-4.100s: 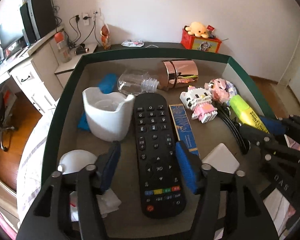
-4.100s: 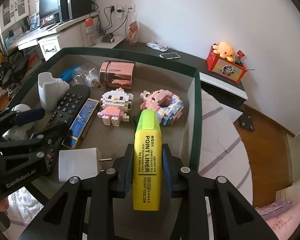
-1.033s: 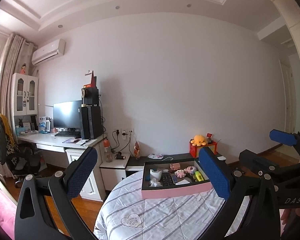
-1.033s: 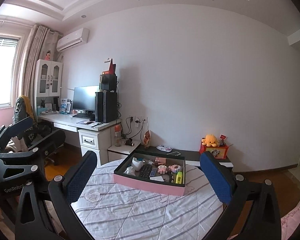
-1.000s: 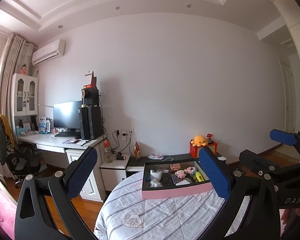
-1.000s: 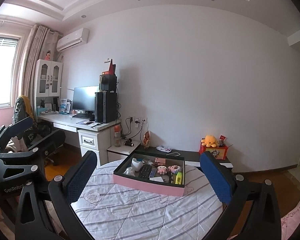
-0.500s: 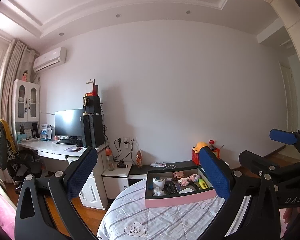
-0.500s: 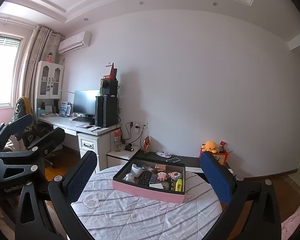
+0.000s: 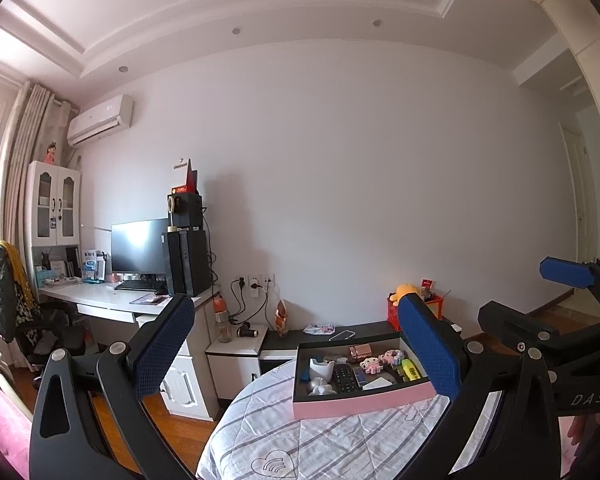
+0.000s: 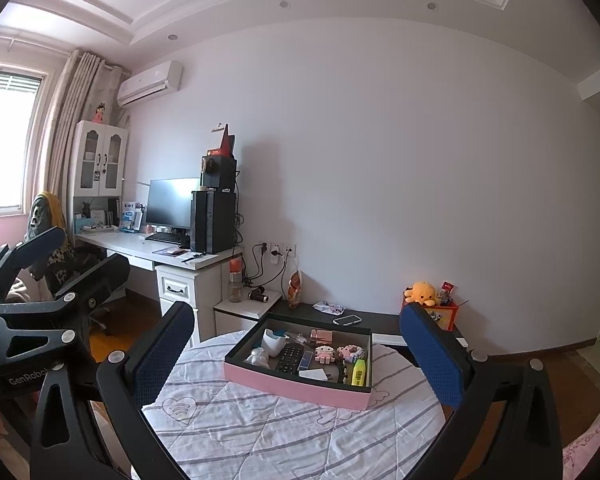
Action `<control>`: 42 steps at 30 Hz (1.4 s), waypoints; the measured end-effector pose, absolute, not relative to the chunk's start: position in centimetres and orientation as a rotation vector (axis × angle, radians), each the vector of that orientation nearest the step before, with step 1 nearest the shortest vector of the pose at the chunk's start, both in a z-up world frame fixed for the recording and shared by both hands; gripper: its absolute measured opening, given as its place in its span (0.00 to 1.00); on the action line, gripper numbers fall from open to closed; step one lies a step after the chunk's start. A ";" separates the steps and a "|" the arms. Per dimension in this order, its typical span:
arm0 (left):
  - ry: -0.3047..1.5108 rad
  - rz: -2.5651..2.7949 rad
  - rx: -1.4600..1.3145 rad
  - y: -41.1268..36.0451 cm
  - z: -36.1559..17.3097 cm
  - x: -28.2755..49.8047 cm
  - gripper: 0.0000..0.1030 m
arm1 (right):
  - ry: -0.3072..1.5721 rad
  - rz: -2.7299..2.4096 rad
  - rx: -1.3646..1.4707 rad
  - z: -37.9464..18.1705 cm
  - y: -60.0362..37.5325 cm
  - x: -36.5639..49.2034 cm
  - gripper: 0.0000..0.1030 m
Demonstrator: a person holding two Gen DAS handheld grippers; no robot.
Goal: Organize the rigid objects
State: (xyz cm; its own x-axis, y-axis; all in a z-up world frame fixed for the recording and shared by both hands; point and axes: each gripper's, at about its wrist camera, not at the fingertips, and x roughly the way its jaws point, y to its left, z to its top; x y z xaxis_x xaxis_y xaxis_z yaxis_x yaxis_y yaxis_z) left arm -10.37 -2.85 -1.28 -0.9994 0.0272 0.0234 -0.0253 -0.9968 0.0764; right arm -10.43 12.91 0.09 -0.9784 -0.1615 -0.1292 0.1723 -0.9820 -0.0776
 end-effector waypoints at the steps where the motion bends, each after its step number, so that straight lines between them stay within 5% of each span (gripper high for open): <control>1: 0.120 3.114 0.035 -2.9 -1.3 -10.4 1.00 | 0.134 -2.965 0.183 0.1 12.9 -10.5 1.00; 42: 0.155 3.137 0.029 -3.4 -1.7 -10.4 1.00 | 0.126 -2.958 0.231 -0.4 12.2 -10.5 1.00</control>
